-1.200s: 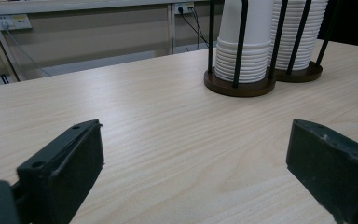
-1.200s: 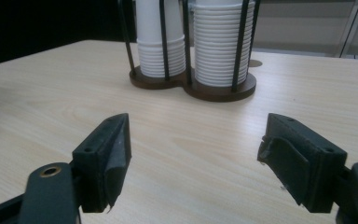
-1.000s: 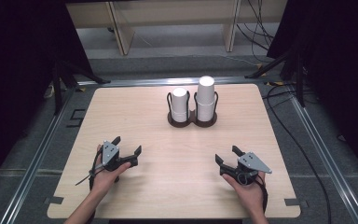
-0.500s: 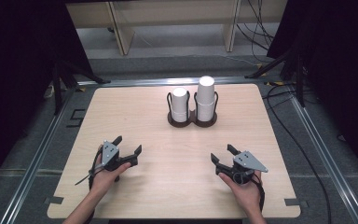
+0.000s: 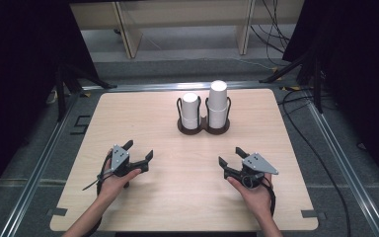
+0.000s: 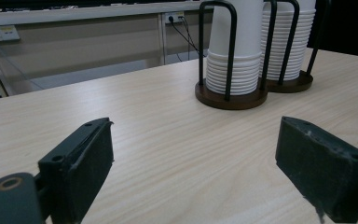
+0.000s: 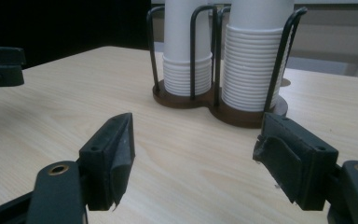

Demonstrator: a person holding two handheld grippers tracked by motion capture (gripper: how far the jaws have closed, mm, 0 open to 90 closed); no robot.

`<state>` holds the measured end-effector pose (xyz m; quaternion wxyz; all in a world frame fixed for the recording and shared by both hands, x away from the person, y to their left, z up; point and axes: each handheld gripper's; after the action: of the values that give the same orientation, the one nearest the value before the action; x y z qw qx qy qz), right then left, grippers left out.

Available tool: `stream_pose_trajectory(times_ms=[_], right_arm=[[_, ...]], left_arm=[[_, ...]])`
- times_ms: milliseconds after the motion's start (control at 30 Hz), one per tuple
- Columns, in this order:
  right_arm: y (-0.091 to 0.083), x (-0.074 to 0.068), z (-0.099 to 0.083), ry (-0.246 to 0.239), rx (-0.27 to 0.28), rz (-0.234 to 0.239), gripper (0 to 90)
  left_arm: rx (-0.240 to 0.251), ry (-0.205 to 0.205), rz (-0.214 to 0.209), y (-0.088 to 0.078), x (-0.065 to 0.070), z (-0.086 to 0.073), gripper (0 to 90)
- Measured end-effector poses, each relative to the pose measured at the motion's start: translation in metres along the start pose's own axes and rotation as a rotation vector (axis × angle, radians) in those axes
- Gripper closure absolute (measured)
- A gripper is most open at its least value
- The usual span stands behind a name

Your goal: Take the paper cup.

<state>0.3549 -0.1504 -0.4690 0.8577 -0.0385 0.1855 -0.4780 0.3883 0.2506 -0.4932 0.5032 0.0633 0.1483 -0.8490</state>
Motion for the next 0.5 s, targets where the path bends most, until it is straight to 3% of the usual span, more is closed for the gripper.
stream_pose_trajectory(times_ms=[133, 167, 200, 233, 267, 300, 333, 400, 500], right_arm=[[0.003, -0.004, 0.007, -0.008, 0.007, -0.004, 27.8], [0.005, -0.006, 0.007, 0.018, 0.014, 0.005, 27.8], [0.006, -0.007, 0.009, 0.02, 0.012, 0.004, 27.8], [0.008, -0.005, 0.013, -0.01, 0.022, 0.003, 27.8], [0.01, -0.007, 0.014, 0.02, 0.023, 0.019, 27.8], [0.011, -0.006, 0.015, -0.006, 0.039, 0.004, 27.8], [0.012, -0.008, 0.016, 0.02, 0.027, 0.013, 27.9], [0.013, -0.007, 0.018, -0.003, 0.032, 0.005, 27.9], [0.016, -0.008, 0.021, 0.005, 0.034, -0.007, 27.9]], left_arm=[[0.021, 0.009, -0.013, 0.007, 0.001, 0.004, 10.9], [0.037, 0.015, -0.015, 0.01, 0.0, 0.005, 10.9], [0.019, 0.015, -0.014, 0.009, 0.0, 0.007, 11.0], [0.019, 0.014, -0.017, 0.012, 0.0, 0.008, 11.0], [0.019, 0.02, -0.02, 0.014, -0.001, 0.008, 11.1], [0.027, 0.016, -0.02, 0.016, -0.001, 0.008, 11.2], [0.025, 0.018, -0.023, 0.018, 0.0, 0.009, 11.5], [0.033, 0.019, -0.027, 0.021, 0.0, 0.01, 11.6], [0.035, 0.027, -0.036, 0.026, 0.002, 0.012, 11.8]])
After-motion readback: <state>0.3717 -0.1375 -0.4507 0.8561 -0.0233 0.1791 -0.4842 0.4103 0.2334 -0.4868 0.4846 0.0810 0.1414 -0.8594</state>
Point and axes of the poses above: each handheld gripper's, and its own axes: y roughly forward along the jaws, z roughly out of its top, x roughly to its right, and after that the axes turned 14 degrees about y, right-handed
